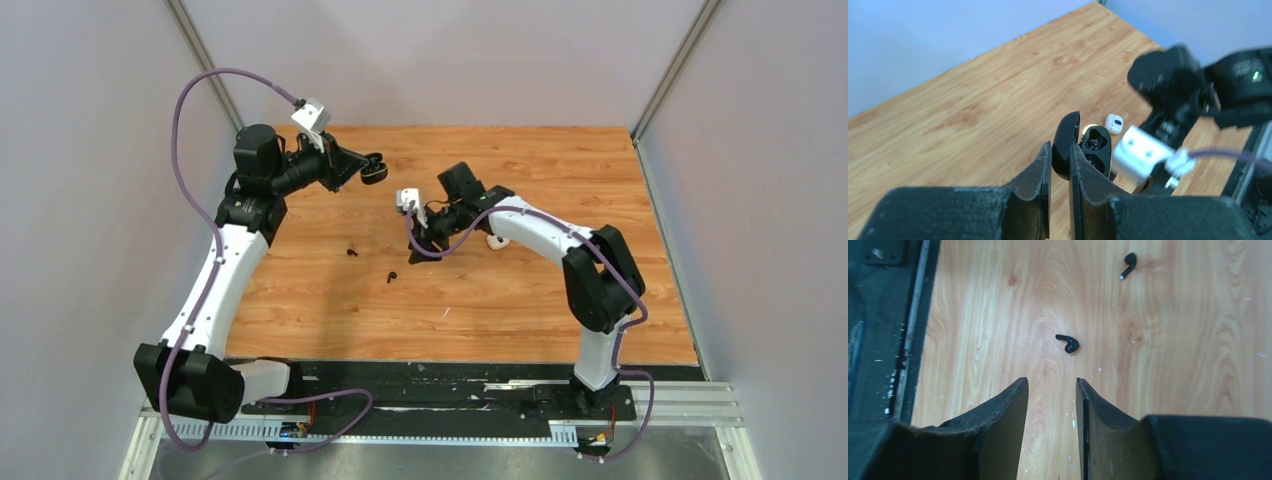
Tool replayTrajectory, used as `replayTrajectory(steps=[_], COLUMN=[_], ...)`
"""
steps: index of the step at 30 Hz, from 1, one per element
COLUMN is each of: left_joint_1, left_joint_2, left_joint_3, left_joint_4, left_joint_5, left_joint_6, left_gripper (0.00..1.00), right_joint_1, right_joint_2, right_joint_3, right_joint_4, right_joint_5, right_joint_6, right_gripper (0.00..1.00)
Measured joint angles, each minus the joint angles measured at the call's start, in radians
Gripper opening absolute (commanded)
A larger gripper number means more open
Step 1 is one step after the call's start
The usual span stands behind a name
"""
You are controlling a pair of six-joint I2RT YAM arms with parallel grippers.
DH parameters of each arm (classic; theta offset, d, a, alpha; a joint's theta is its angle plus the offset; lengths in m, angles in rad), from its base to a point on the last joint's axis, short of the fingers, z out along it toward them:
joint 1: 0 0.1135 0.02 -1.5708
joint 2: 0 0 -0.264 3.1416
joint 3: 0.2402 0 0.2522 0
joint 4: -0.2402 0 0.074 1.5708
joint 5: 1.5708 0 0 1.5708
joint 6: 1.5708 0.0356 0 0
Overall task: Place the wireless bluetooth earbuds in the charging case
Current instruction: Pick up the earbud from the center of the board.
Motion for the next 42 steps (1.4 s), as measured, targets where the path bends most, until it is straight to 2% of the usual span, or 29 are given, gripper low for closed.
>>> replayTrajectory(steps=[4,9,20,27,42], left_joint_1=[0.006,0.026,0.071,0.082,0.091], left_joint_2=[-0.045,-0.108,-0.138,-0.143,-0.178], left_joint_3=[-0.011,-0.032,-0.044,-0.044,-0.072], left_joint_4=[-0.011,-0.037,-0.094,-0.106,-0.106], left_joint_5=[-0.067,-0.105,-0.215,-0.225,-0.225], left_joint_6=[-0.022,-0.029,-0.059,-0.073,-0.088], left_gripper=[0.0,0.0,0.0,0.0,0.0], right_joint_1=[0.054,0.056,0.087,0.122,0.176], right_joint_2=[0.08,0.161,0.376,0.512,0.616], right_joint_3=[-0.024,-0.007,0.258,0.413,0.517], right_joint_4=[0.069,0.111,0.204,0.228,0.239], right_joint_5=[0.065,0.105,0.145,0.116,0.137], right_joint_6=[0.001,0.0,0.034,0.032,0.019], right_gripper=[0.38,0.38,0.4,0.4,0.41])
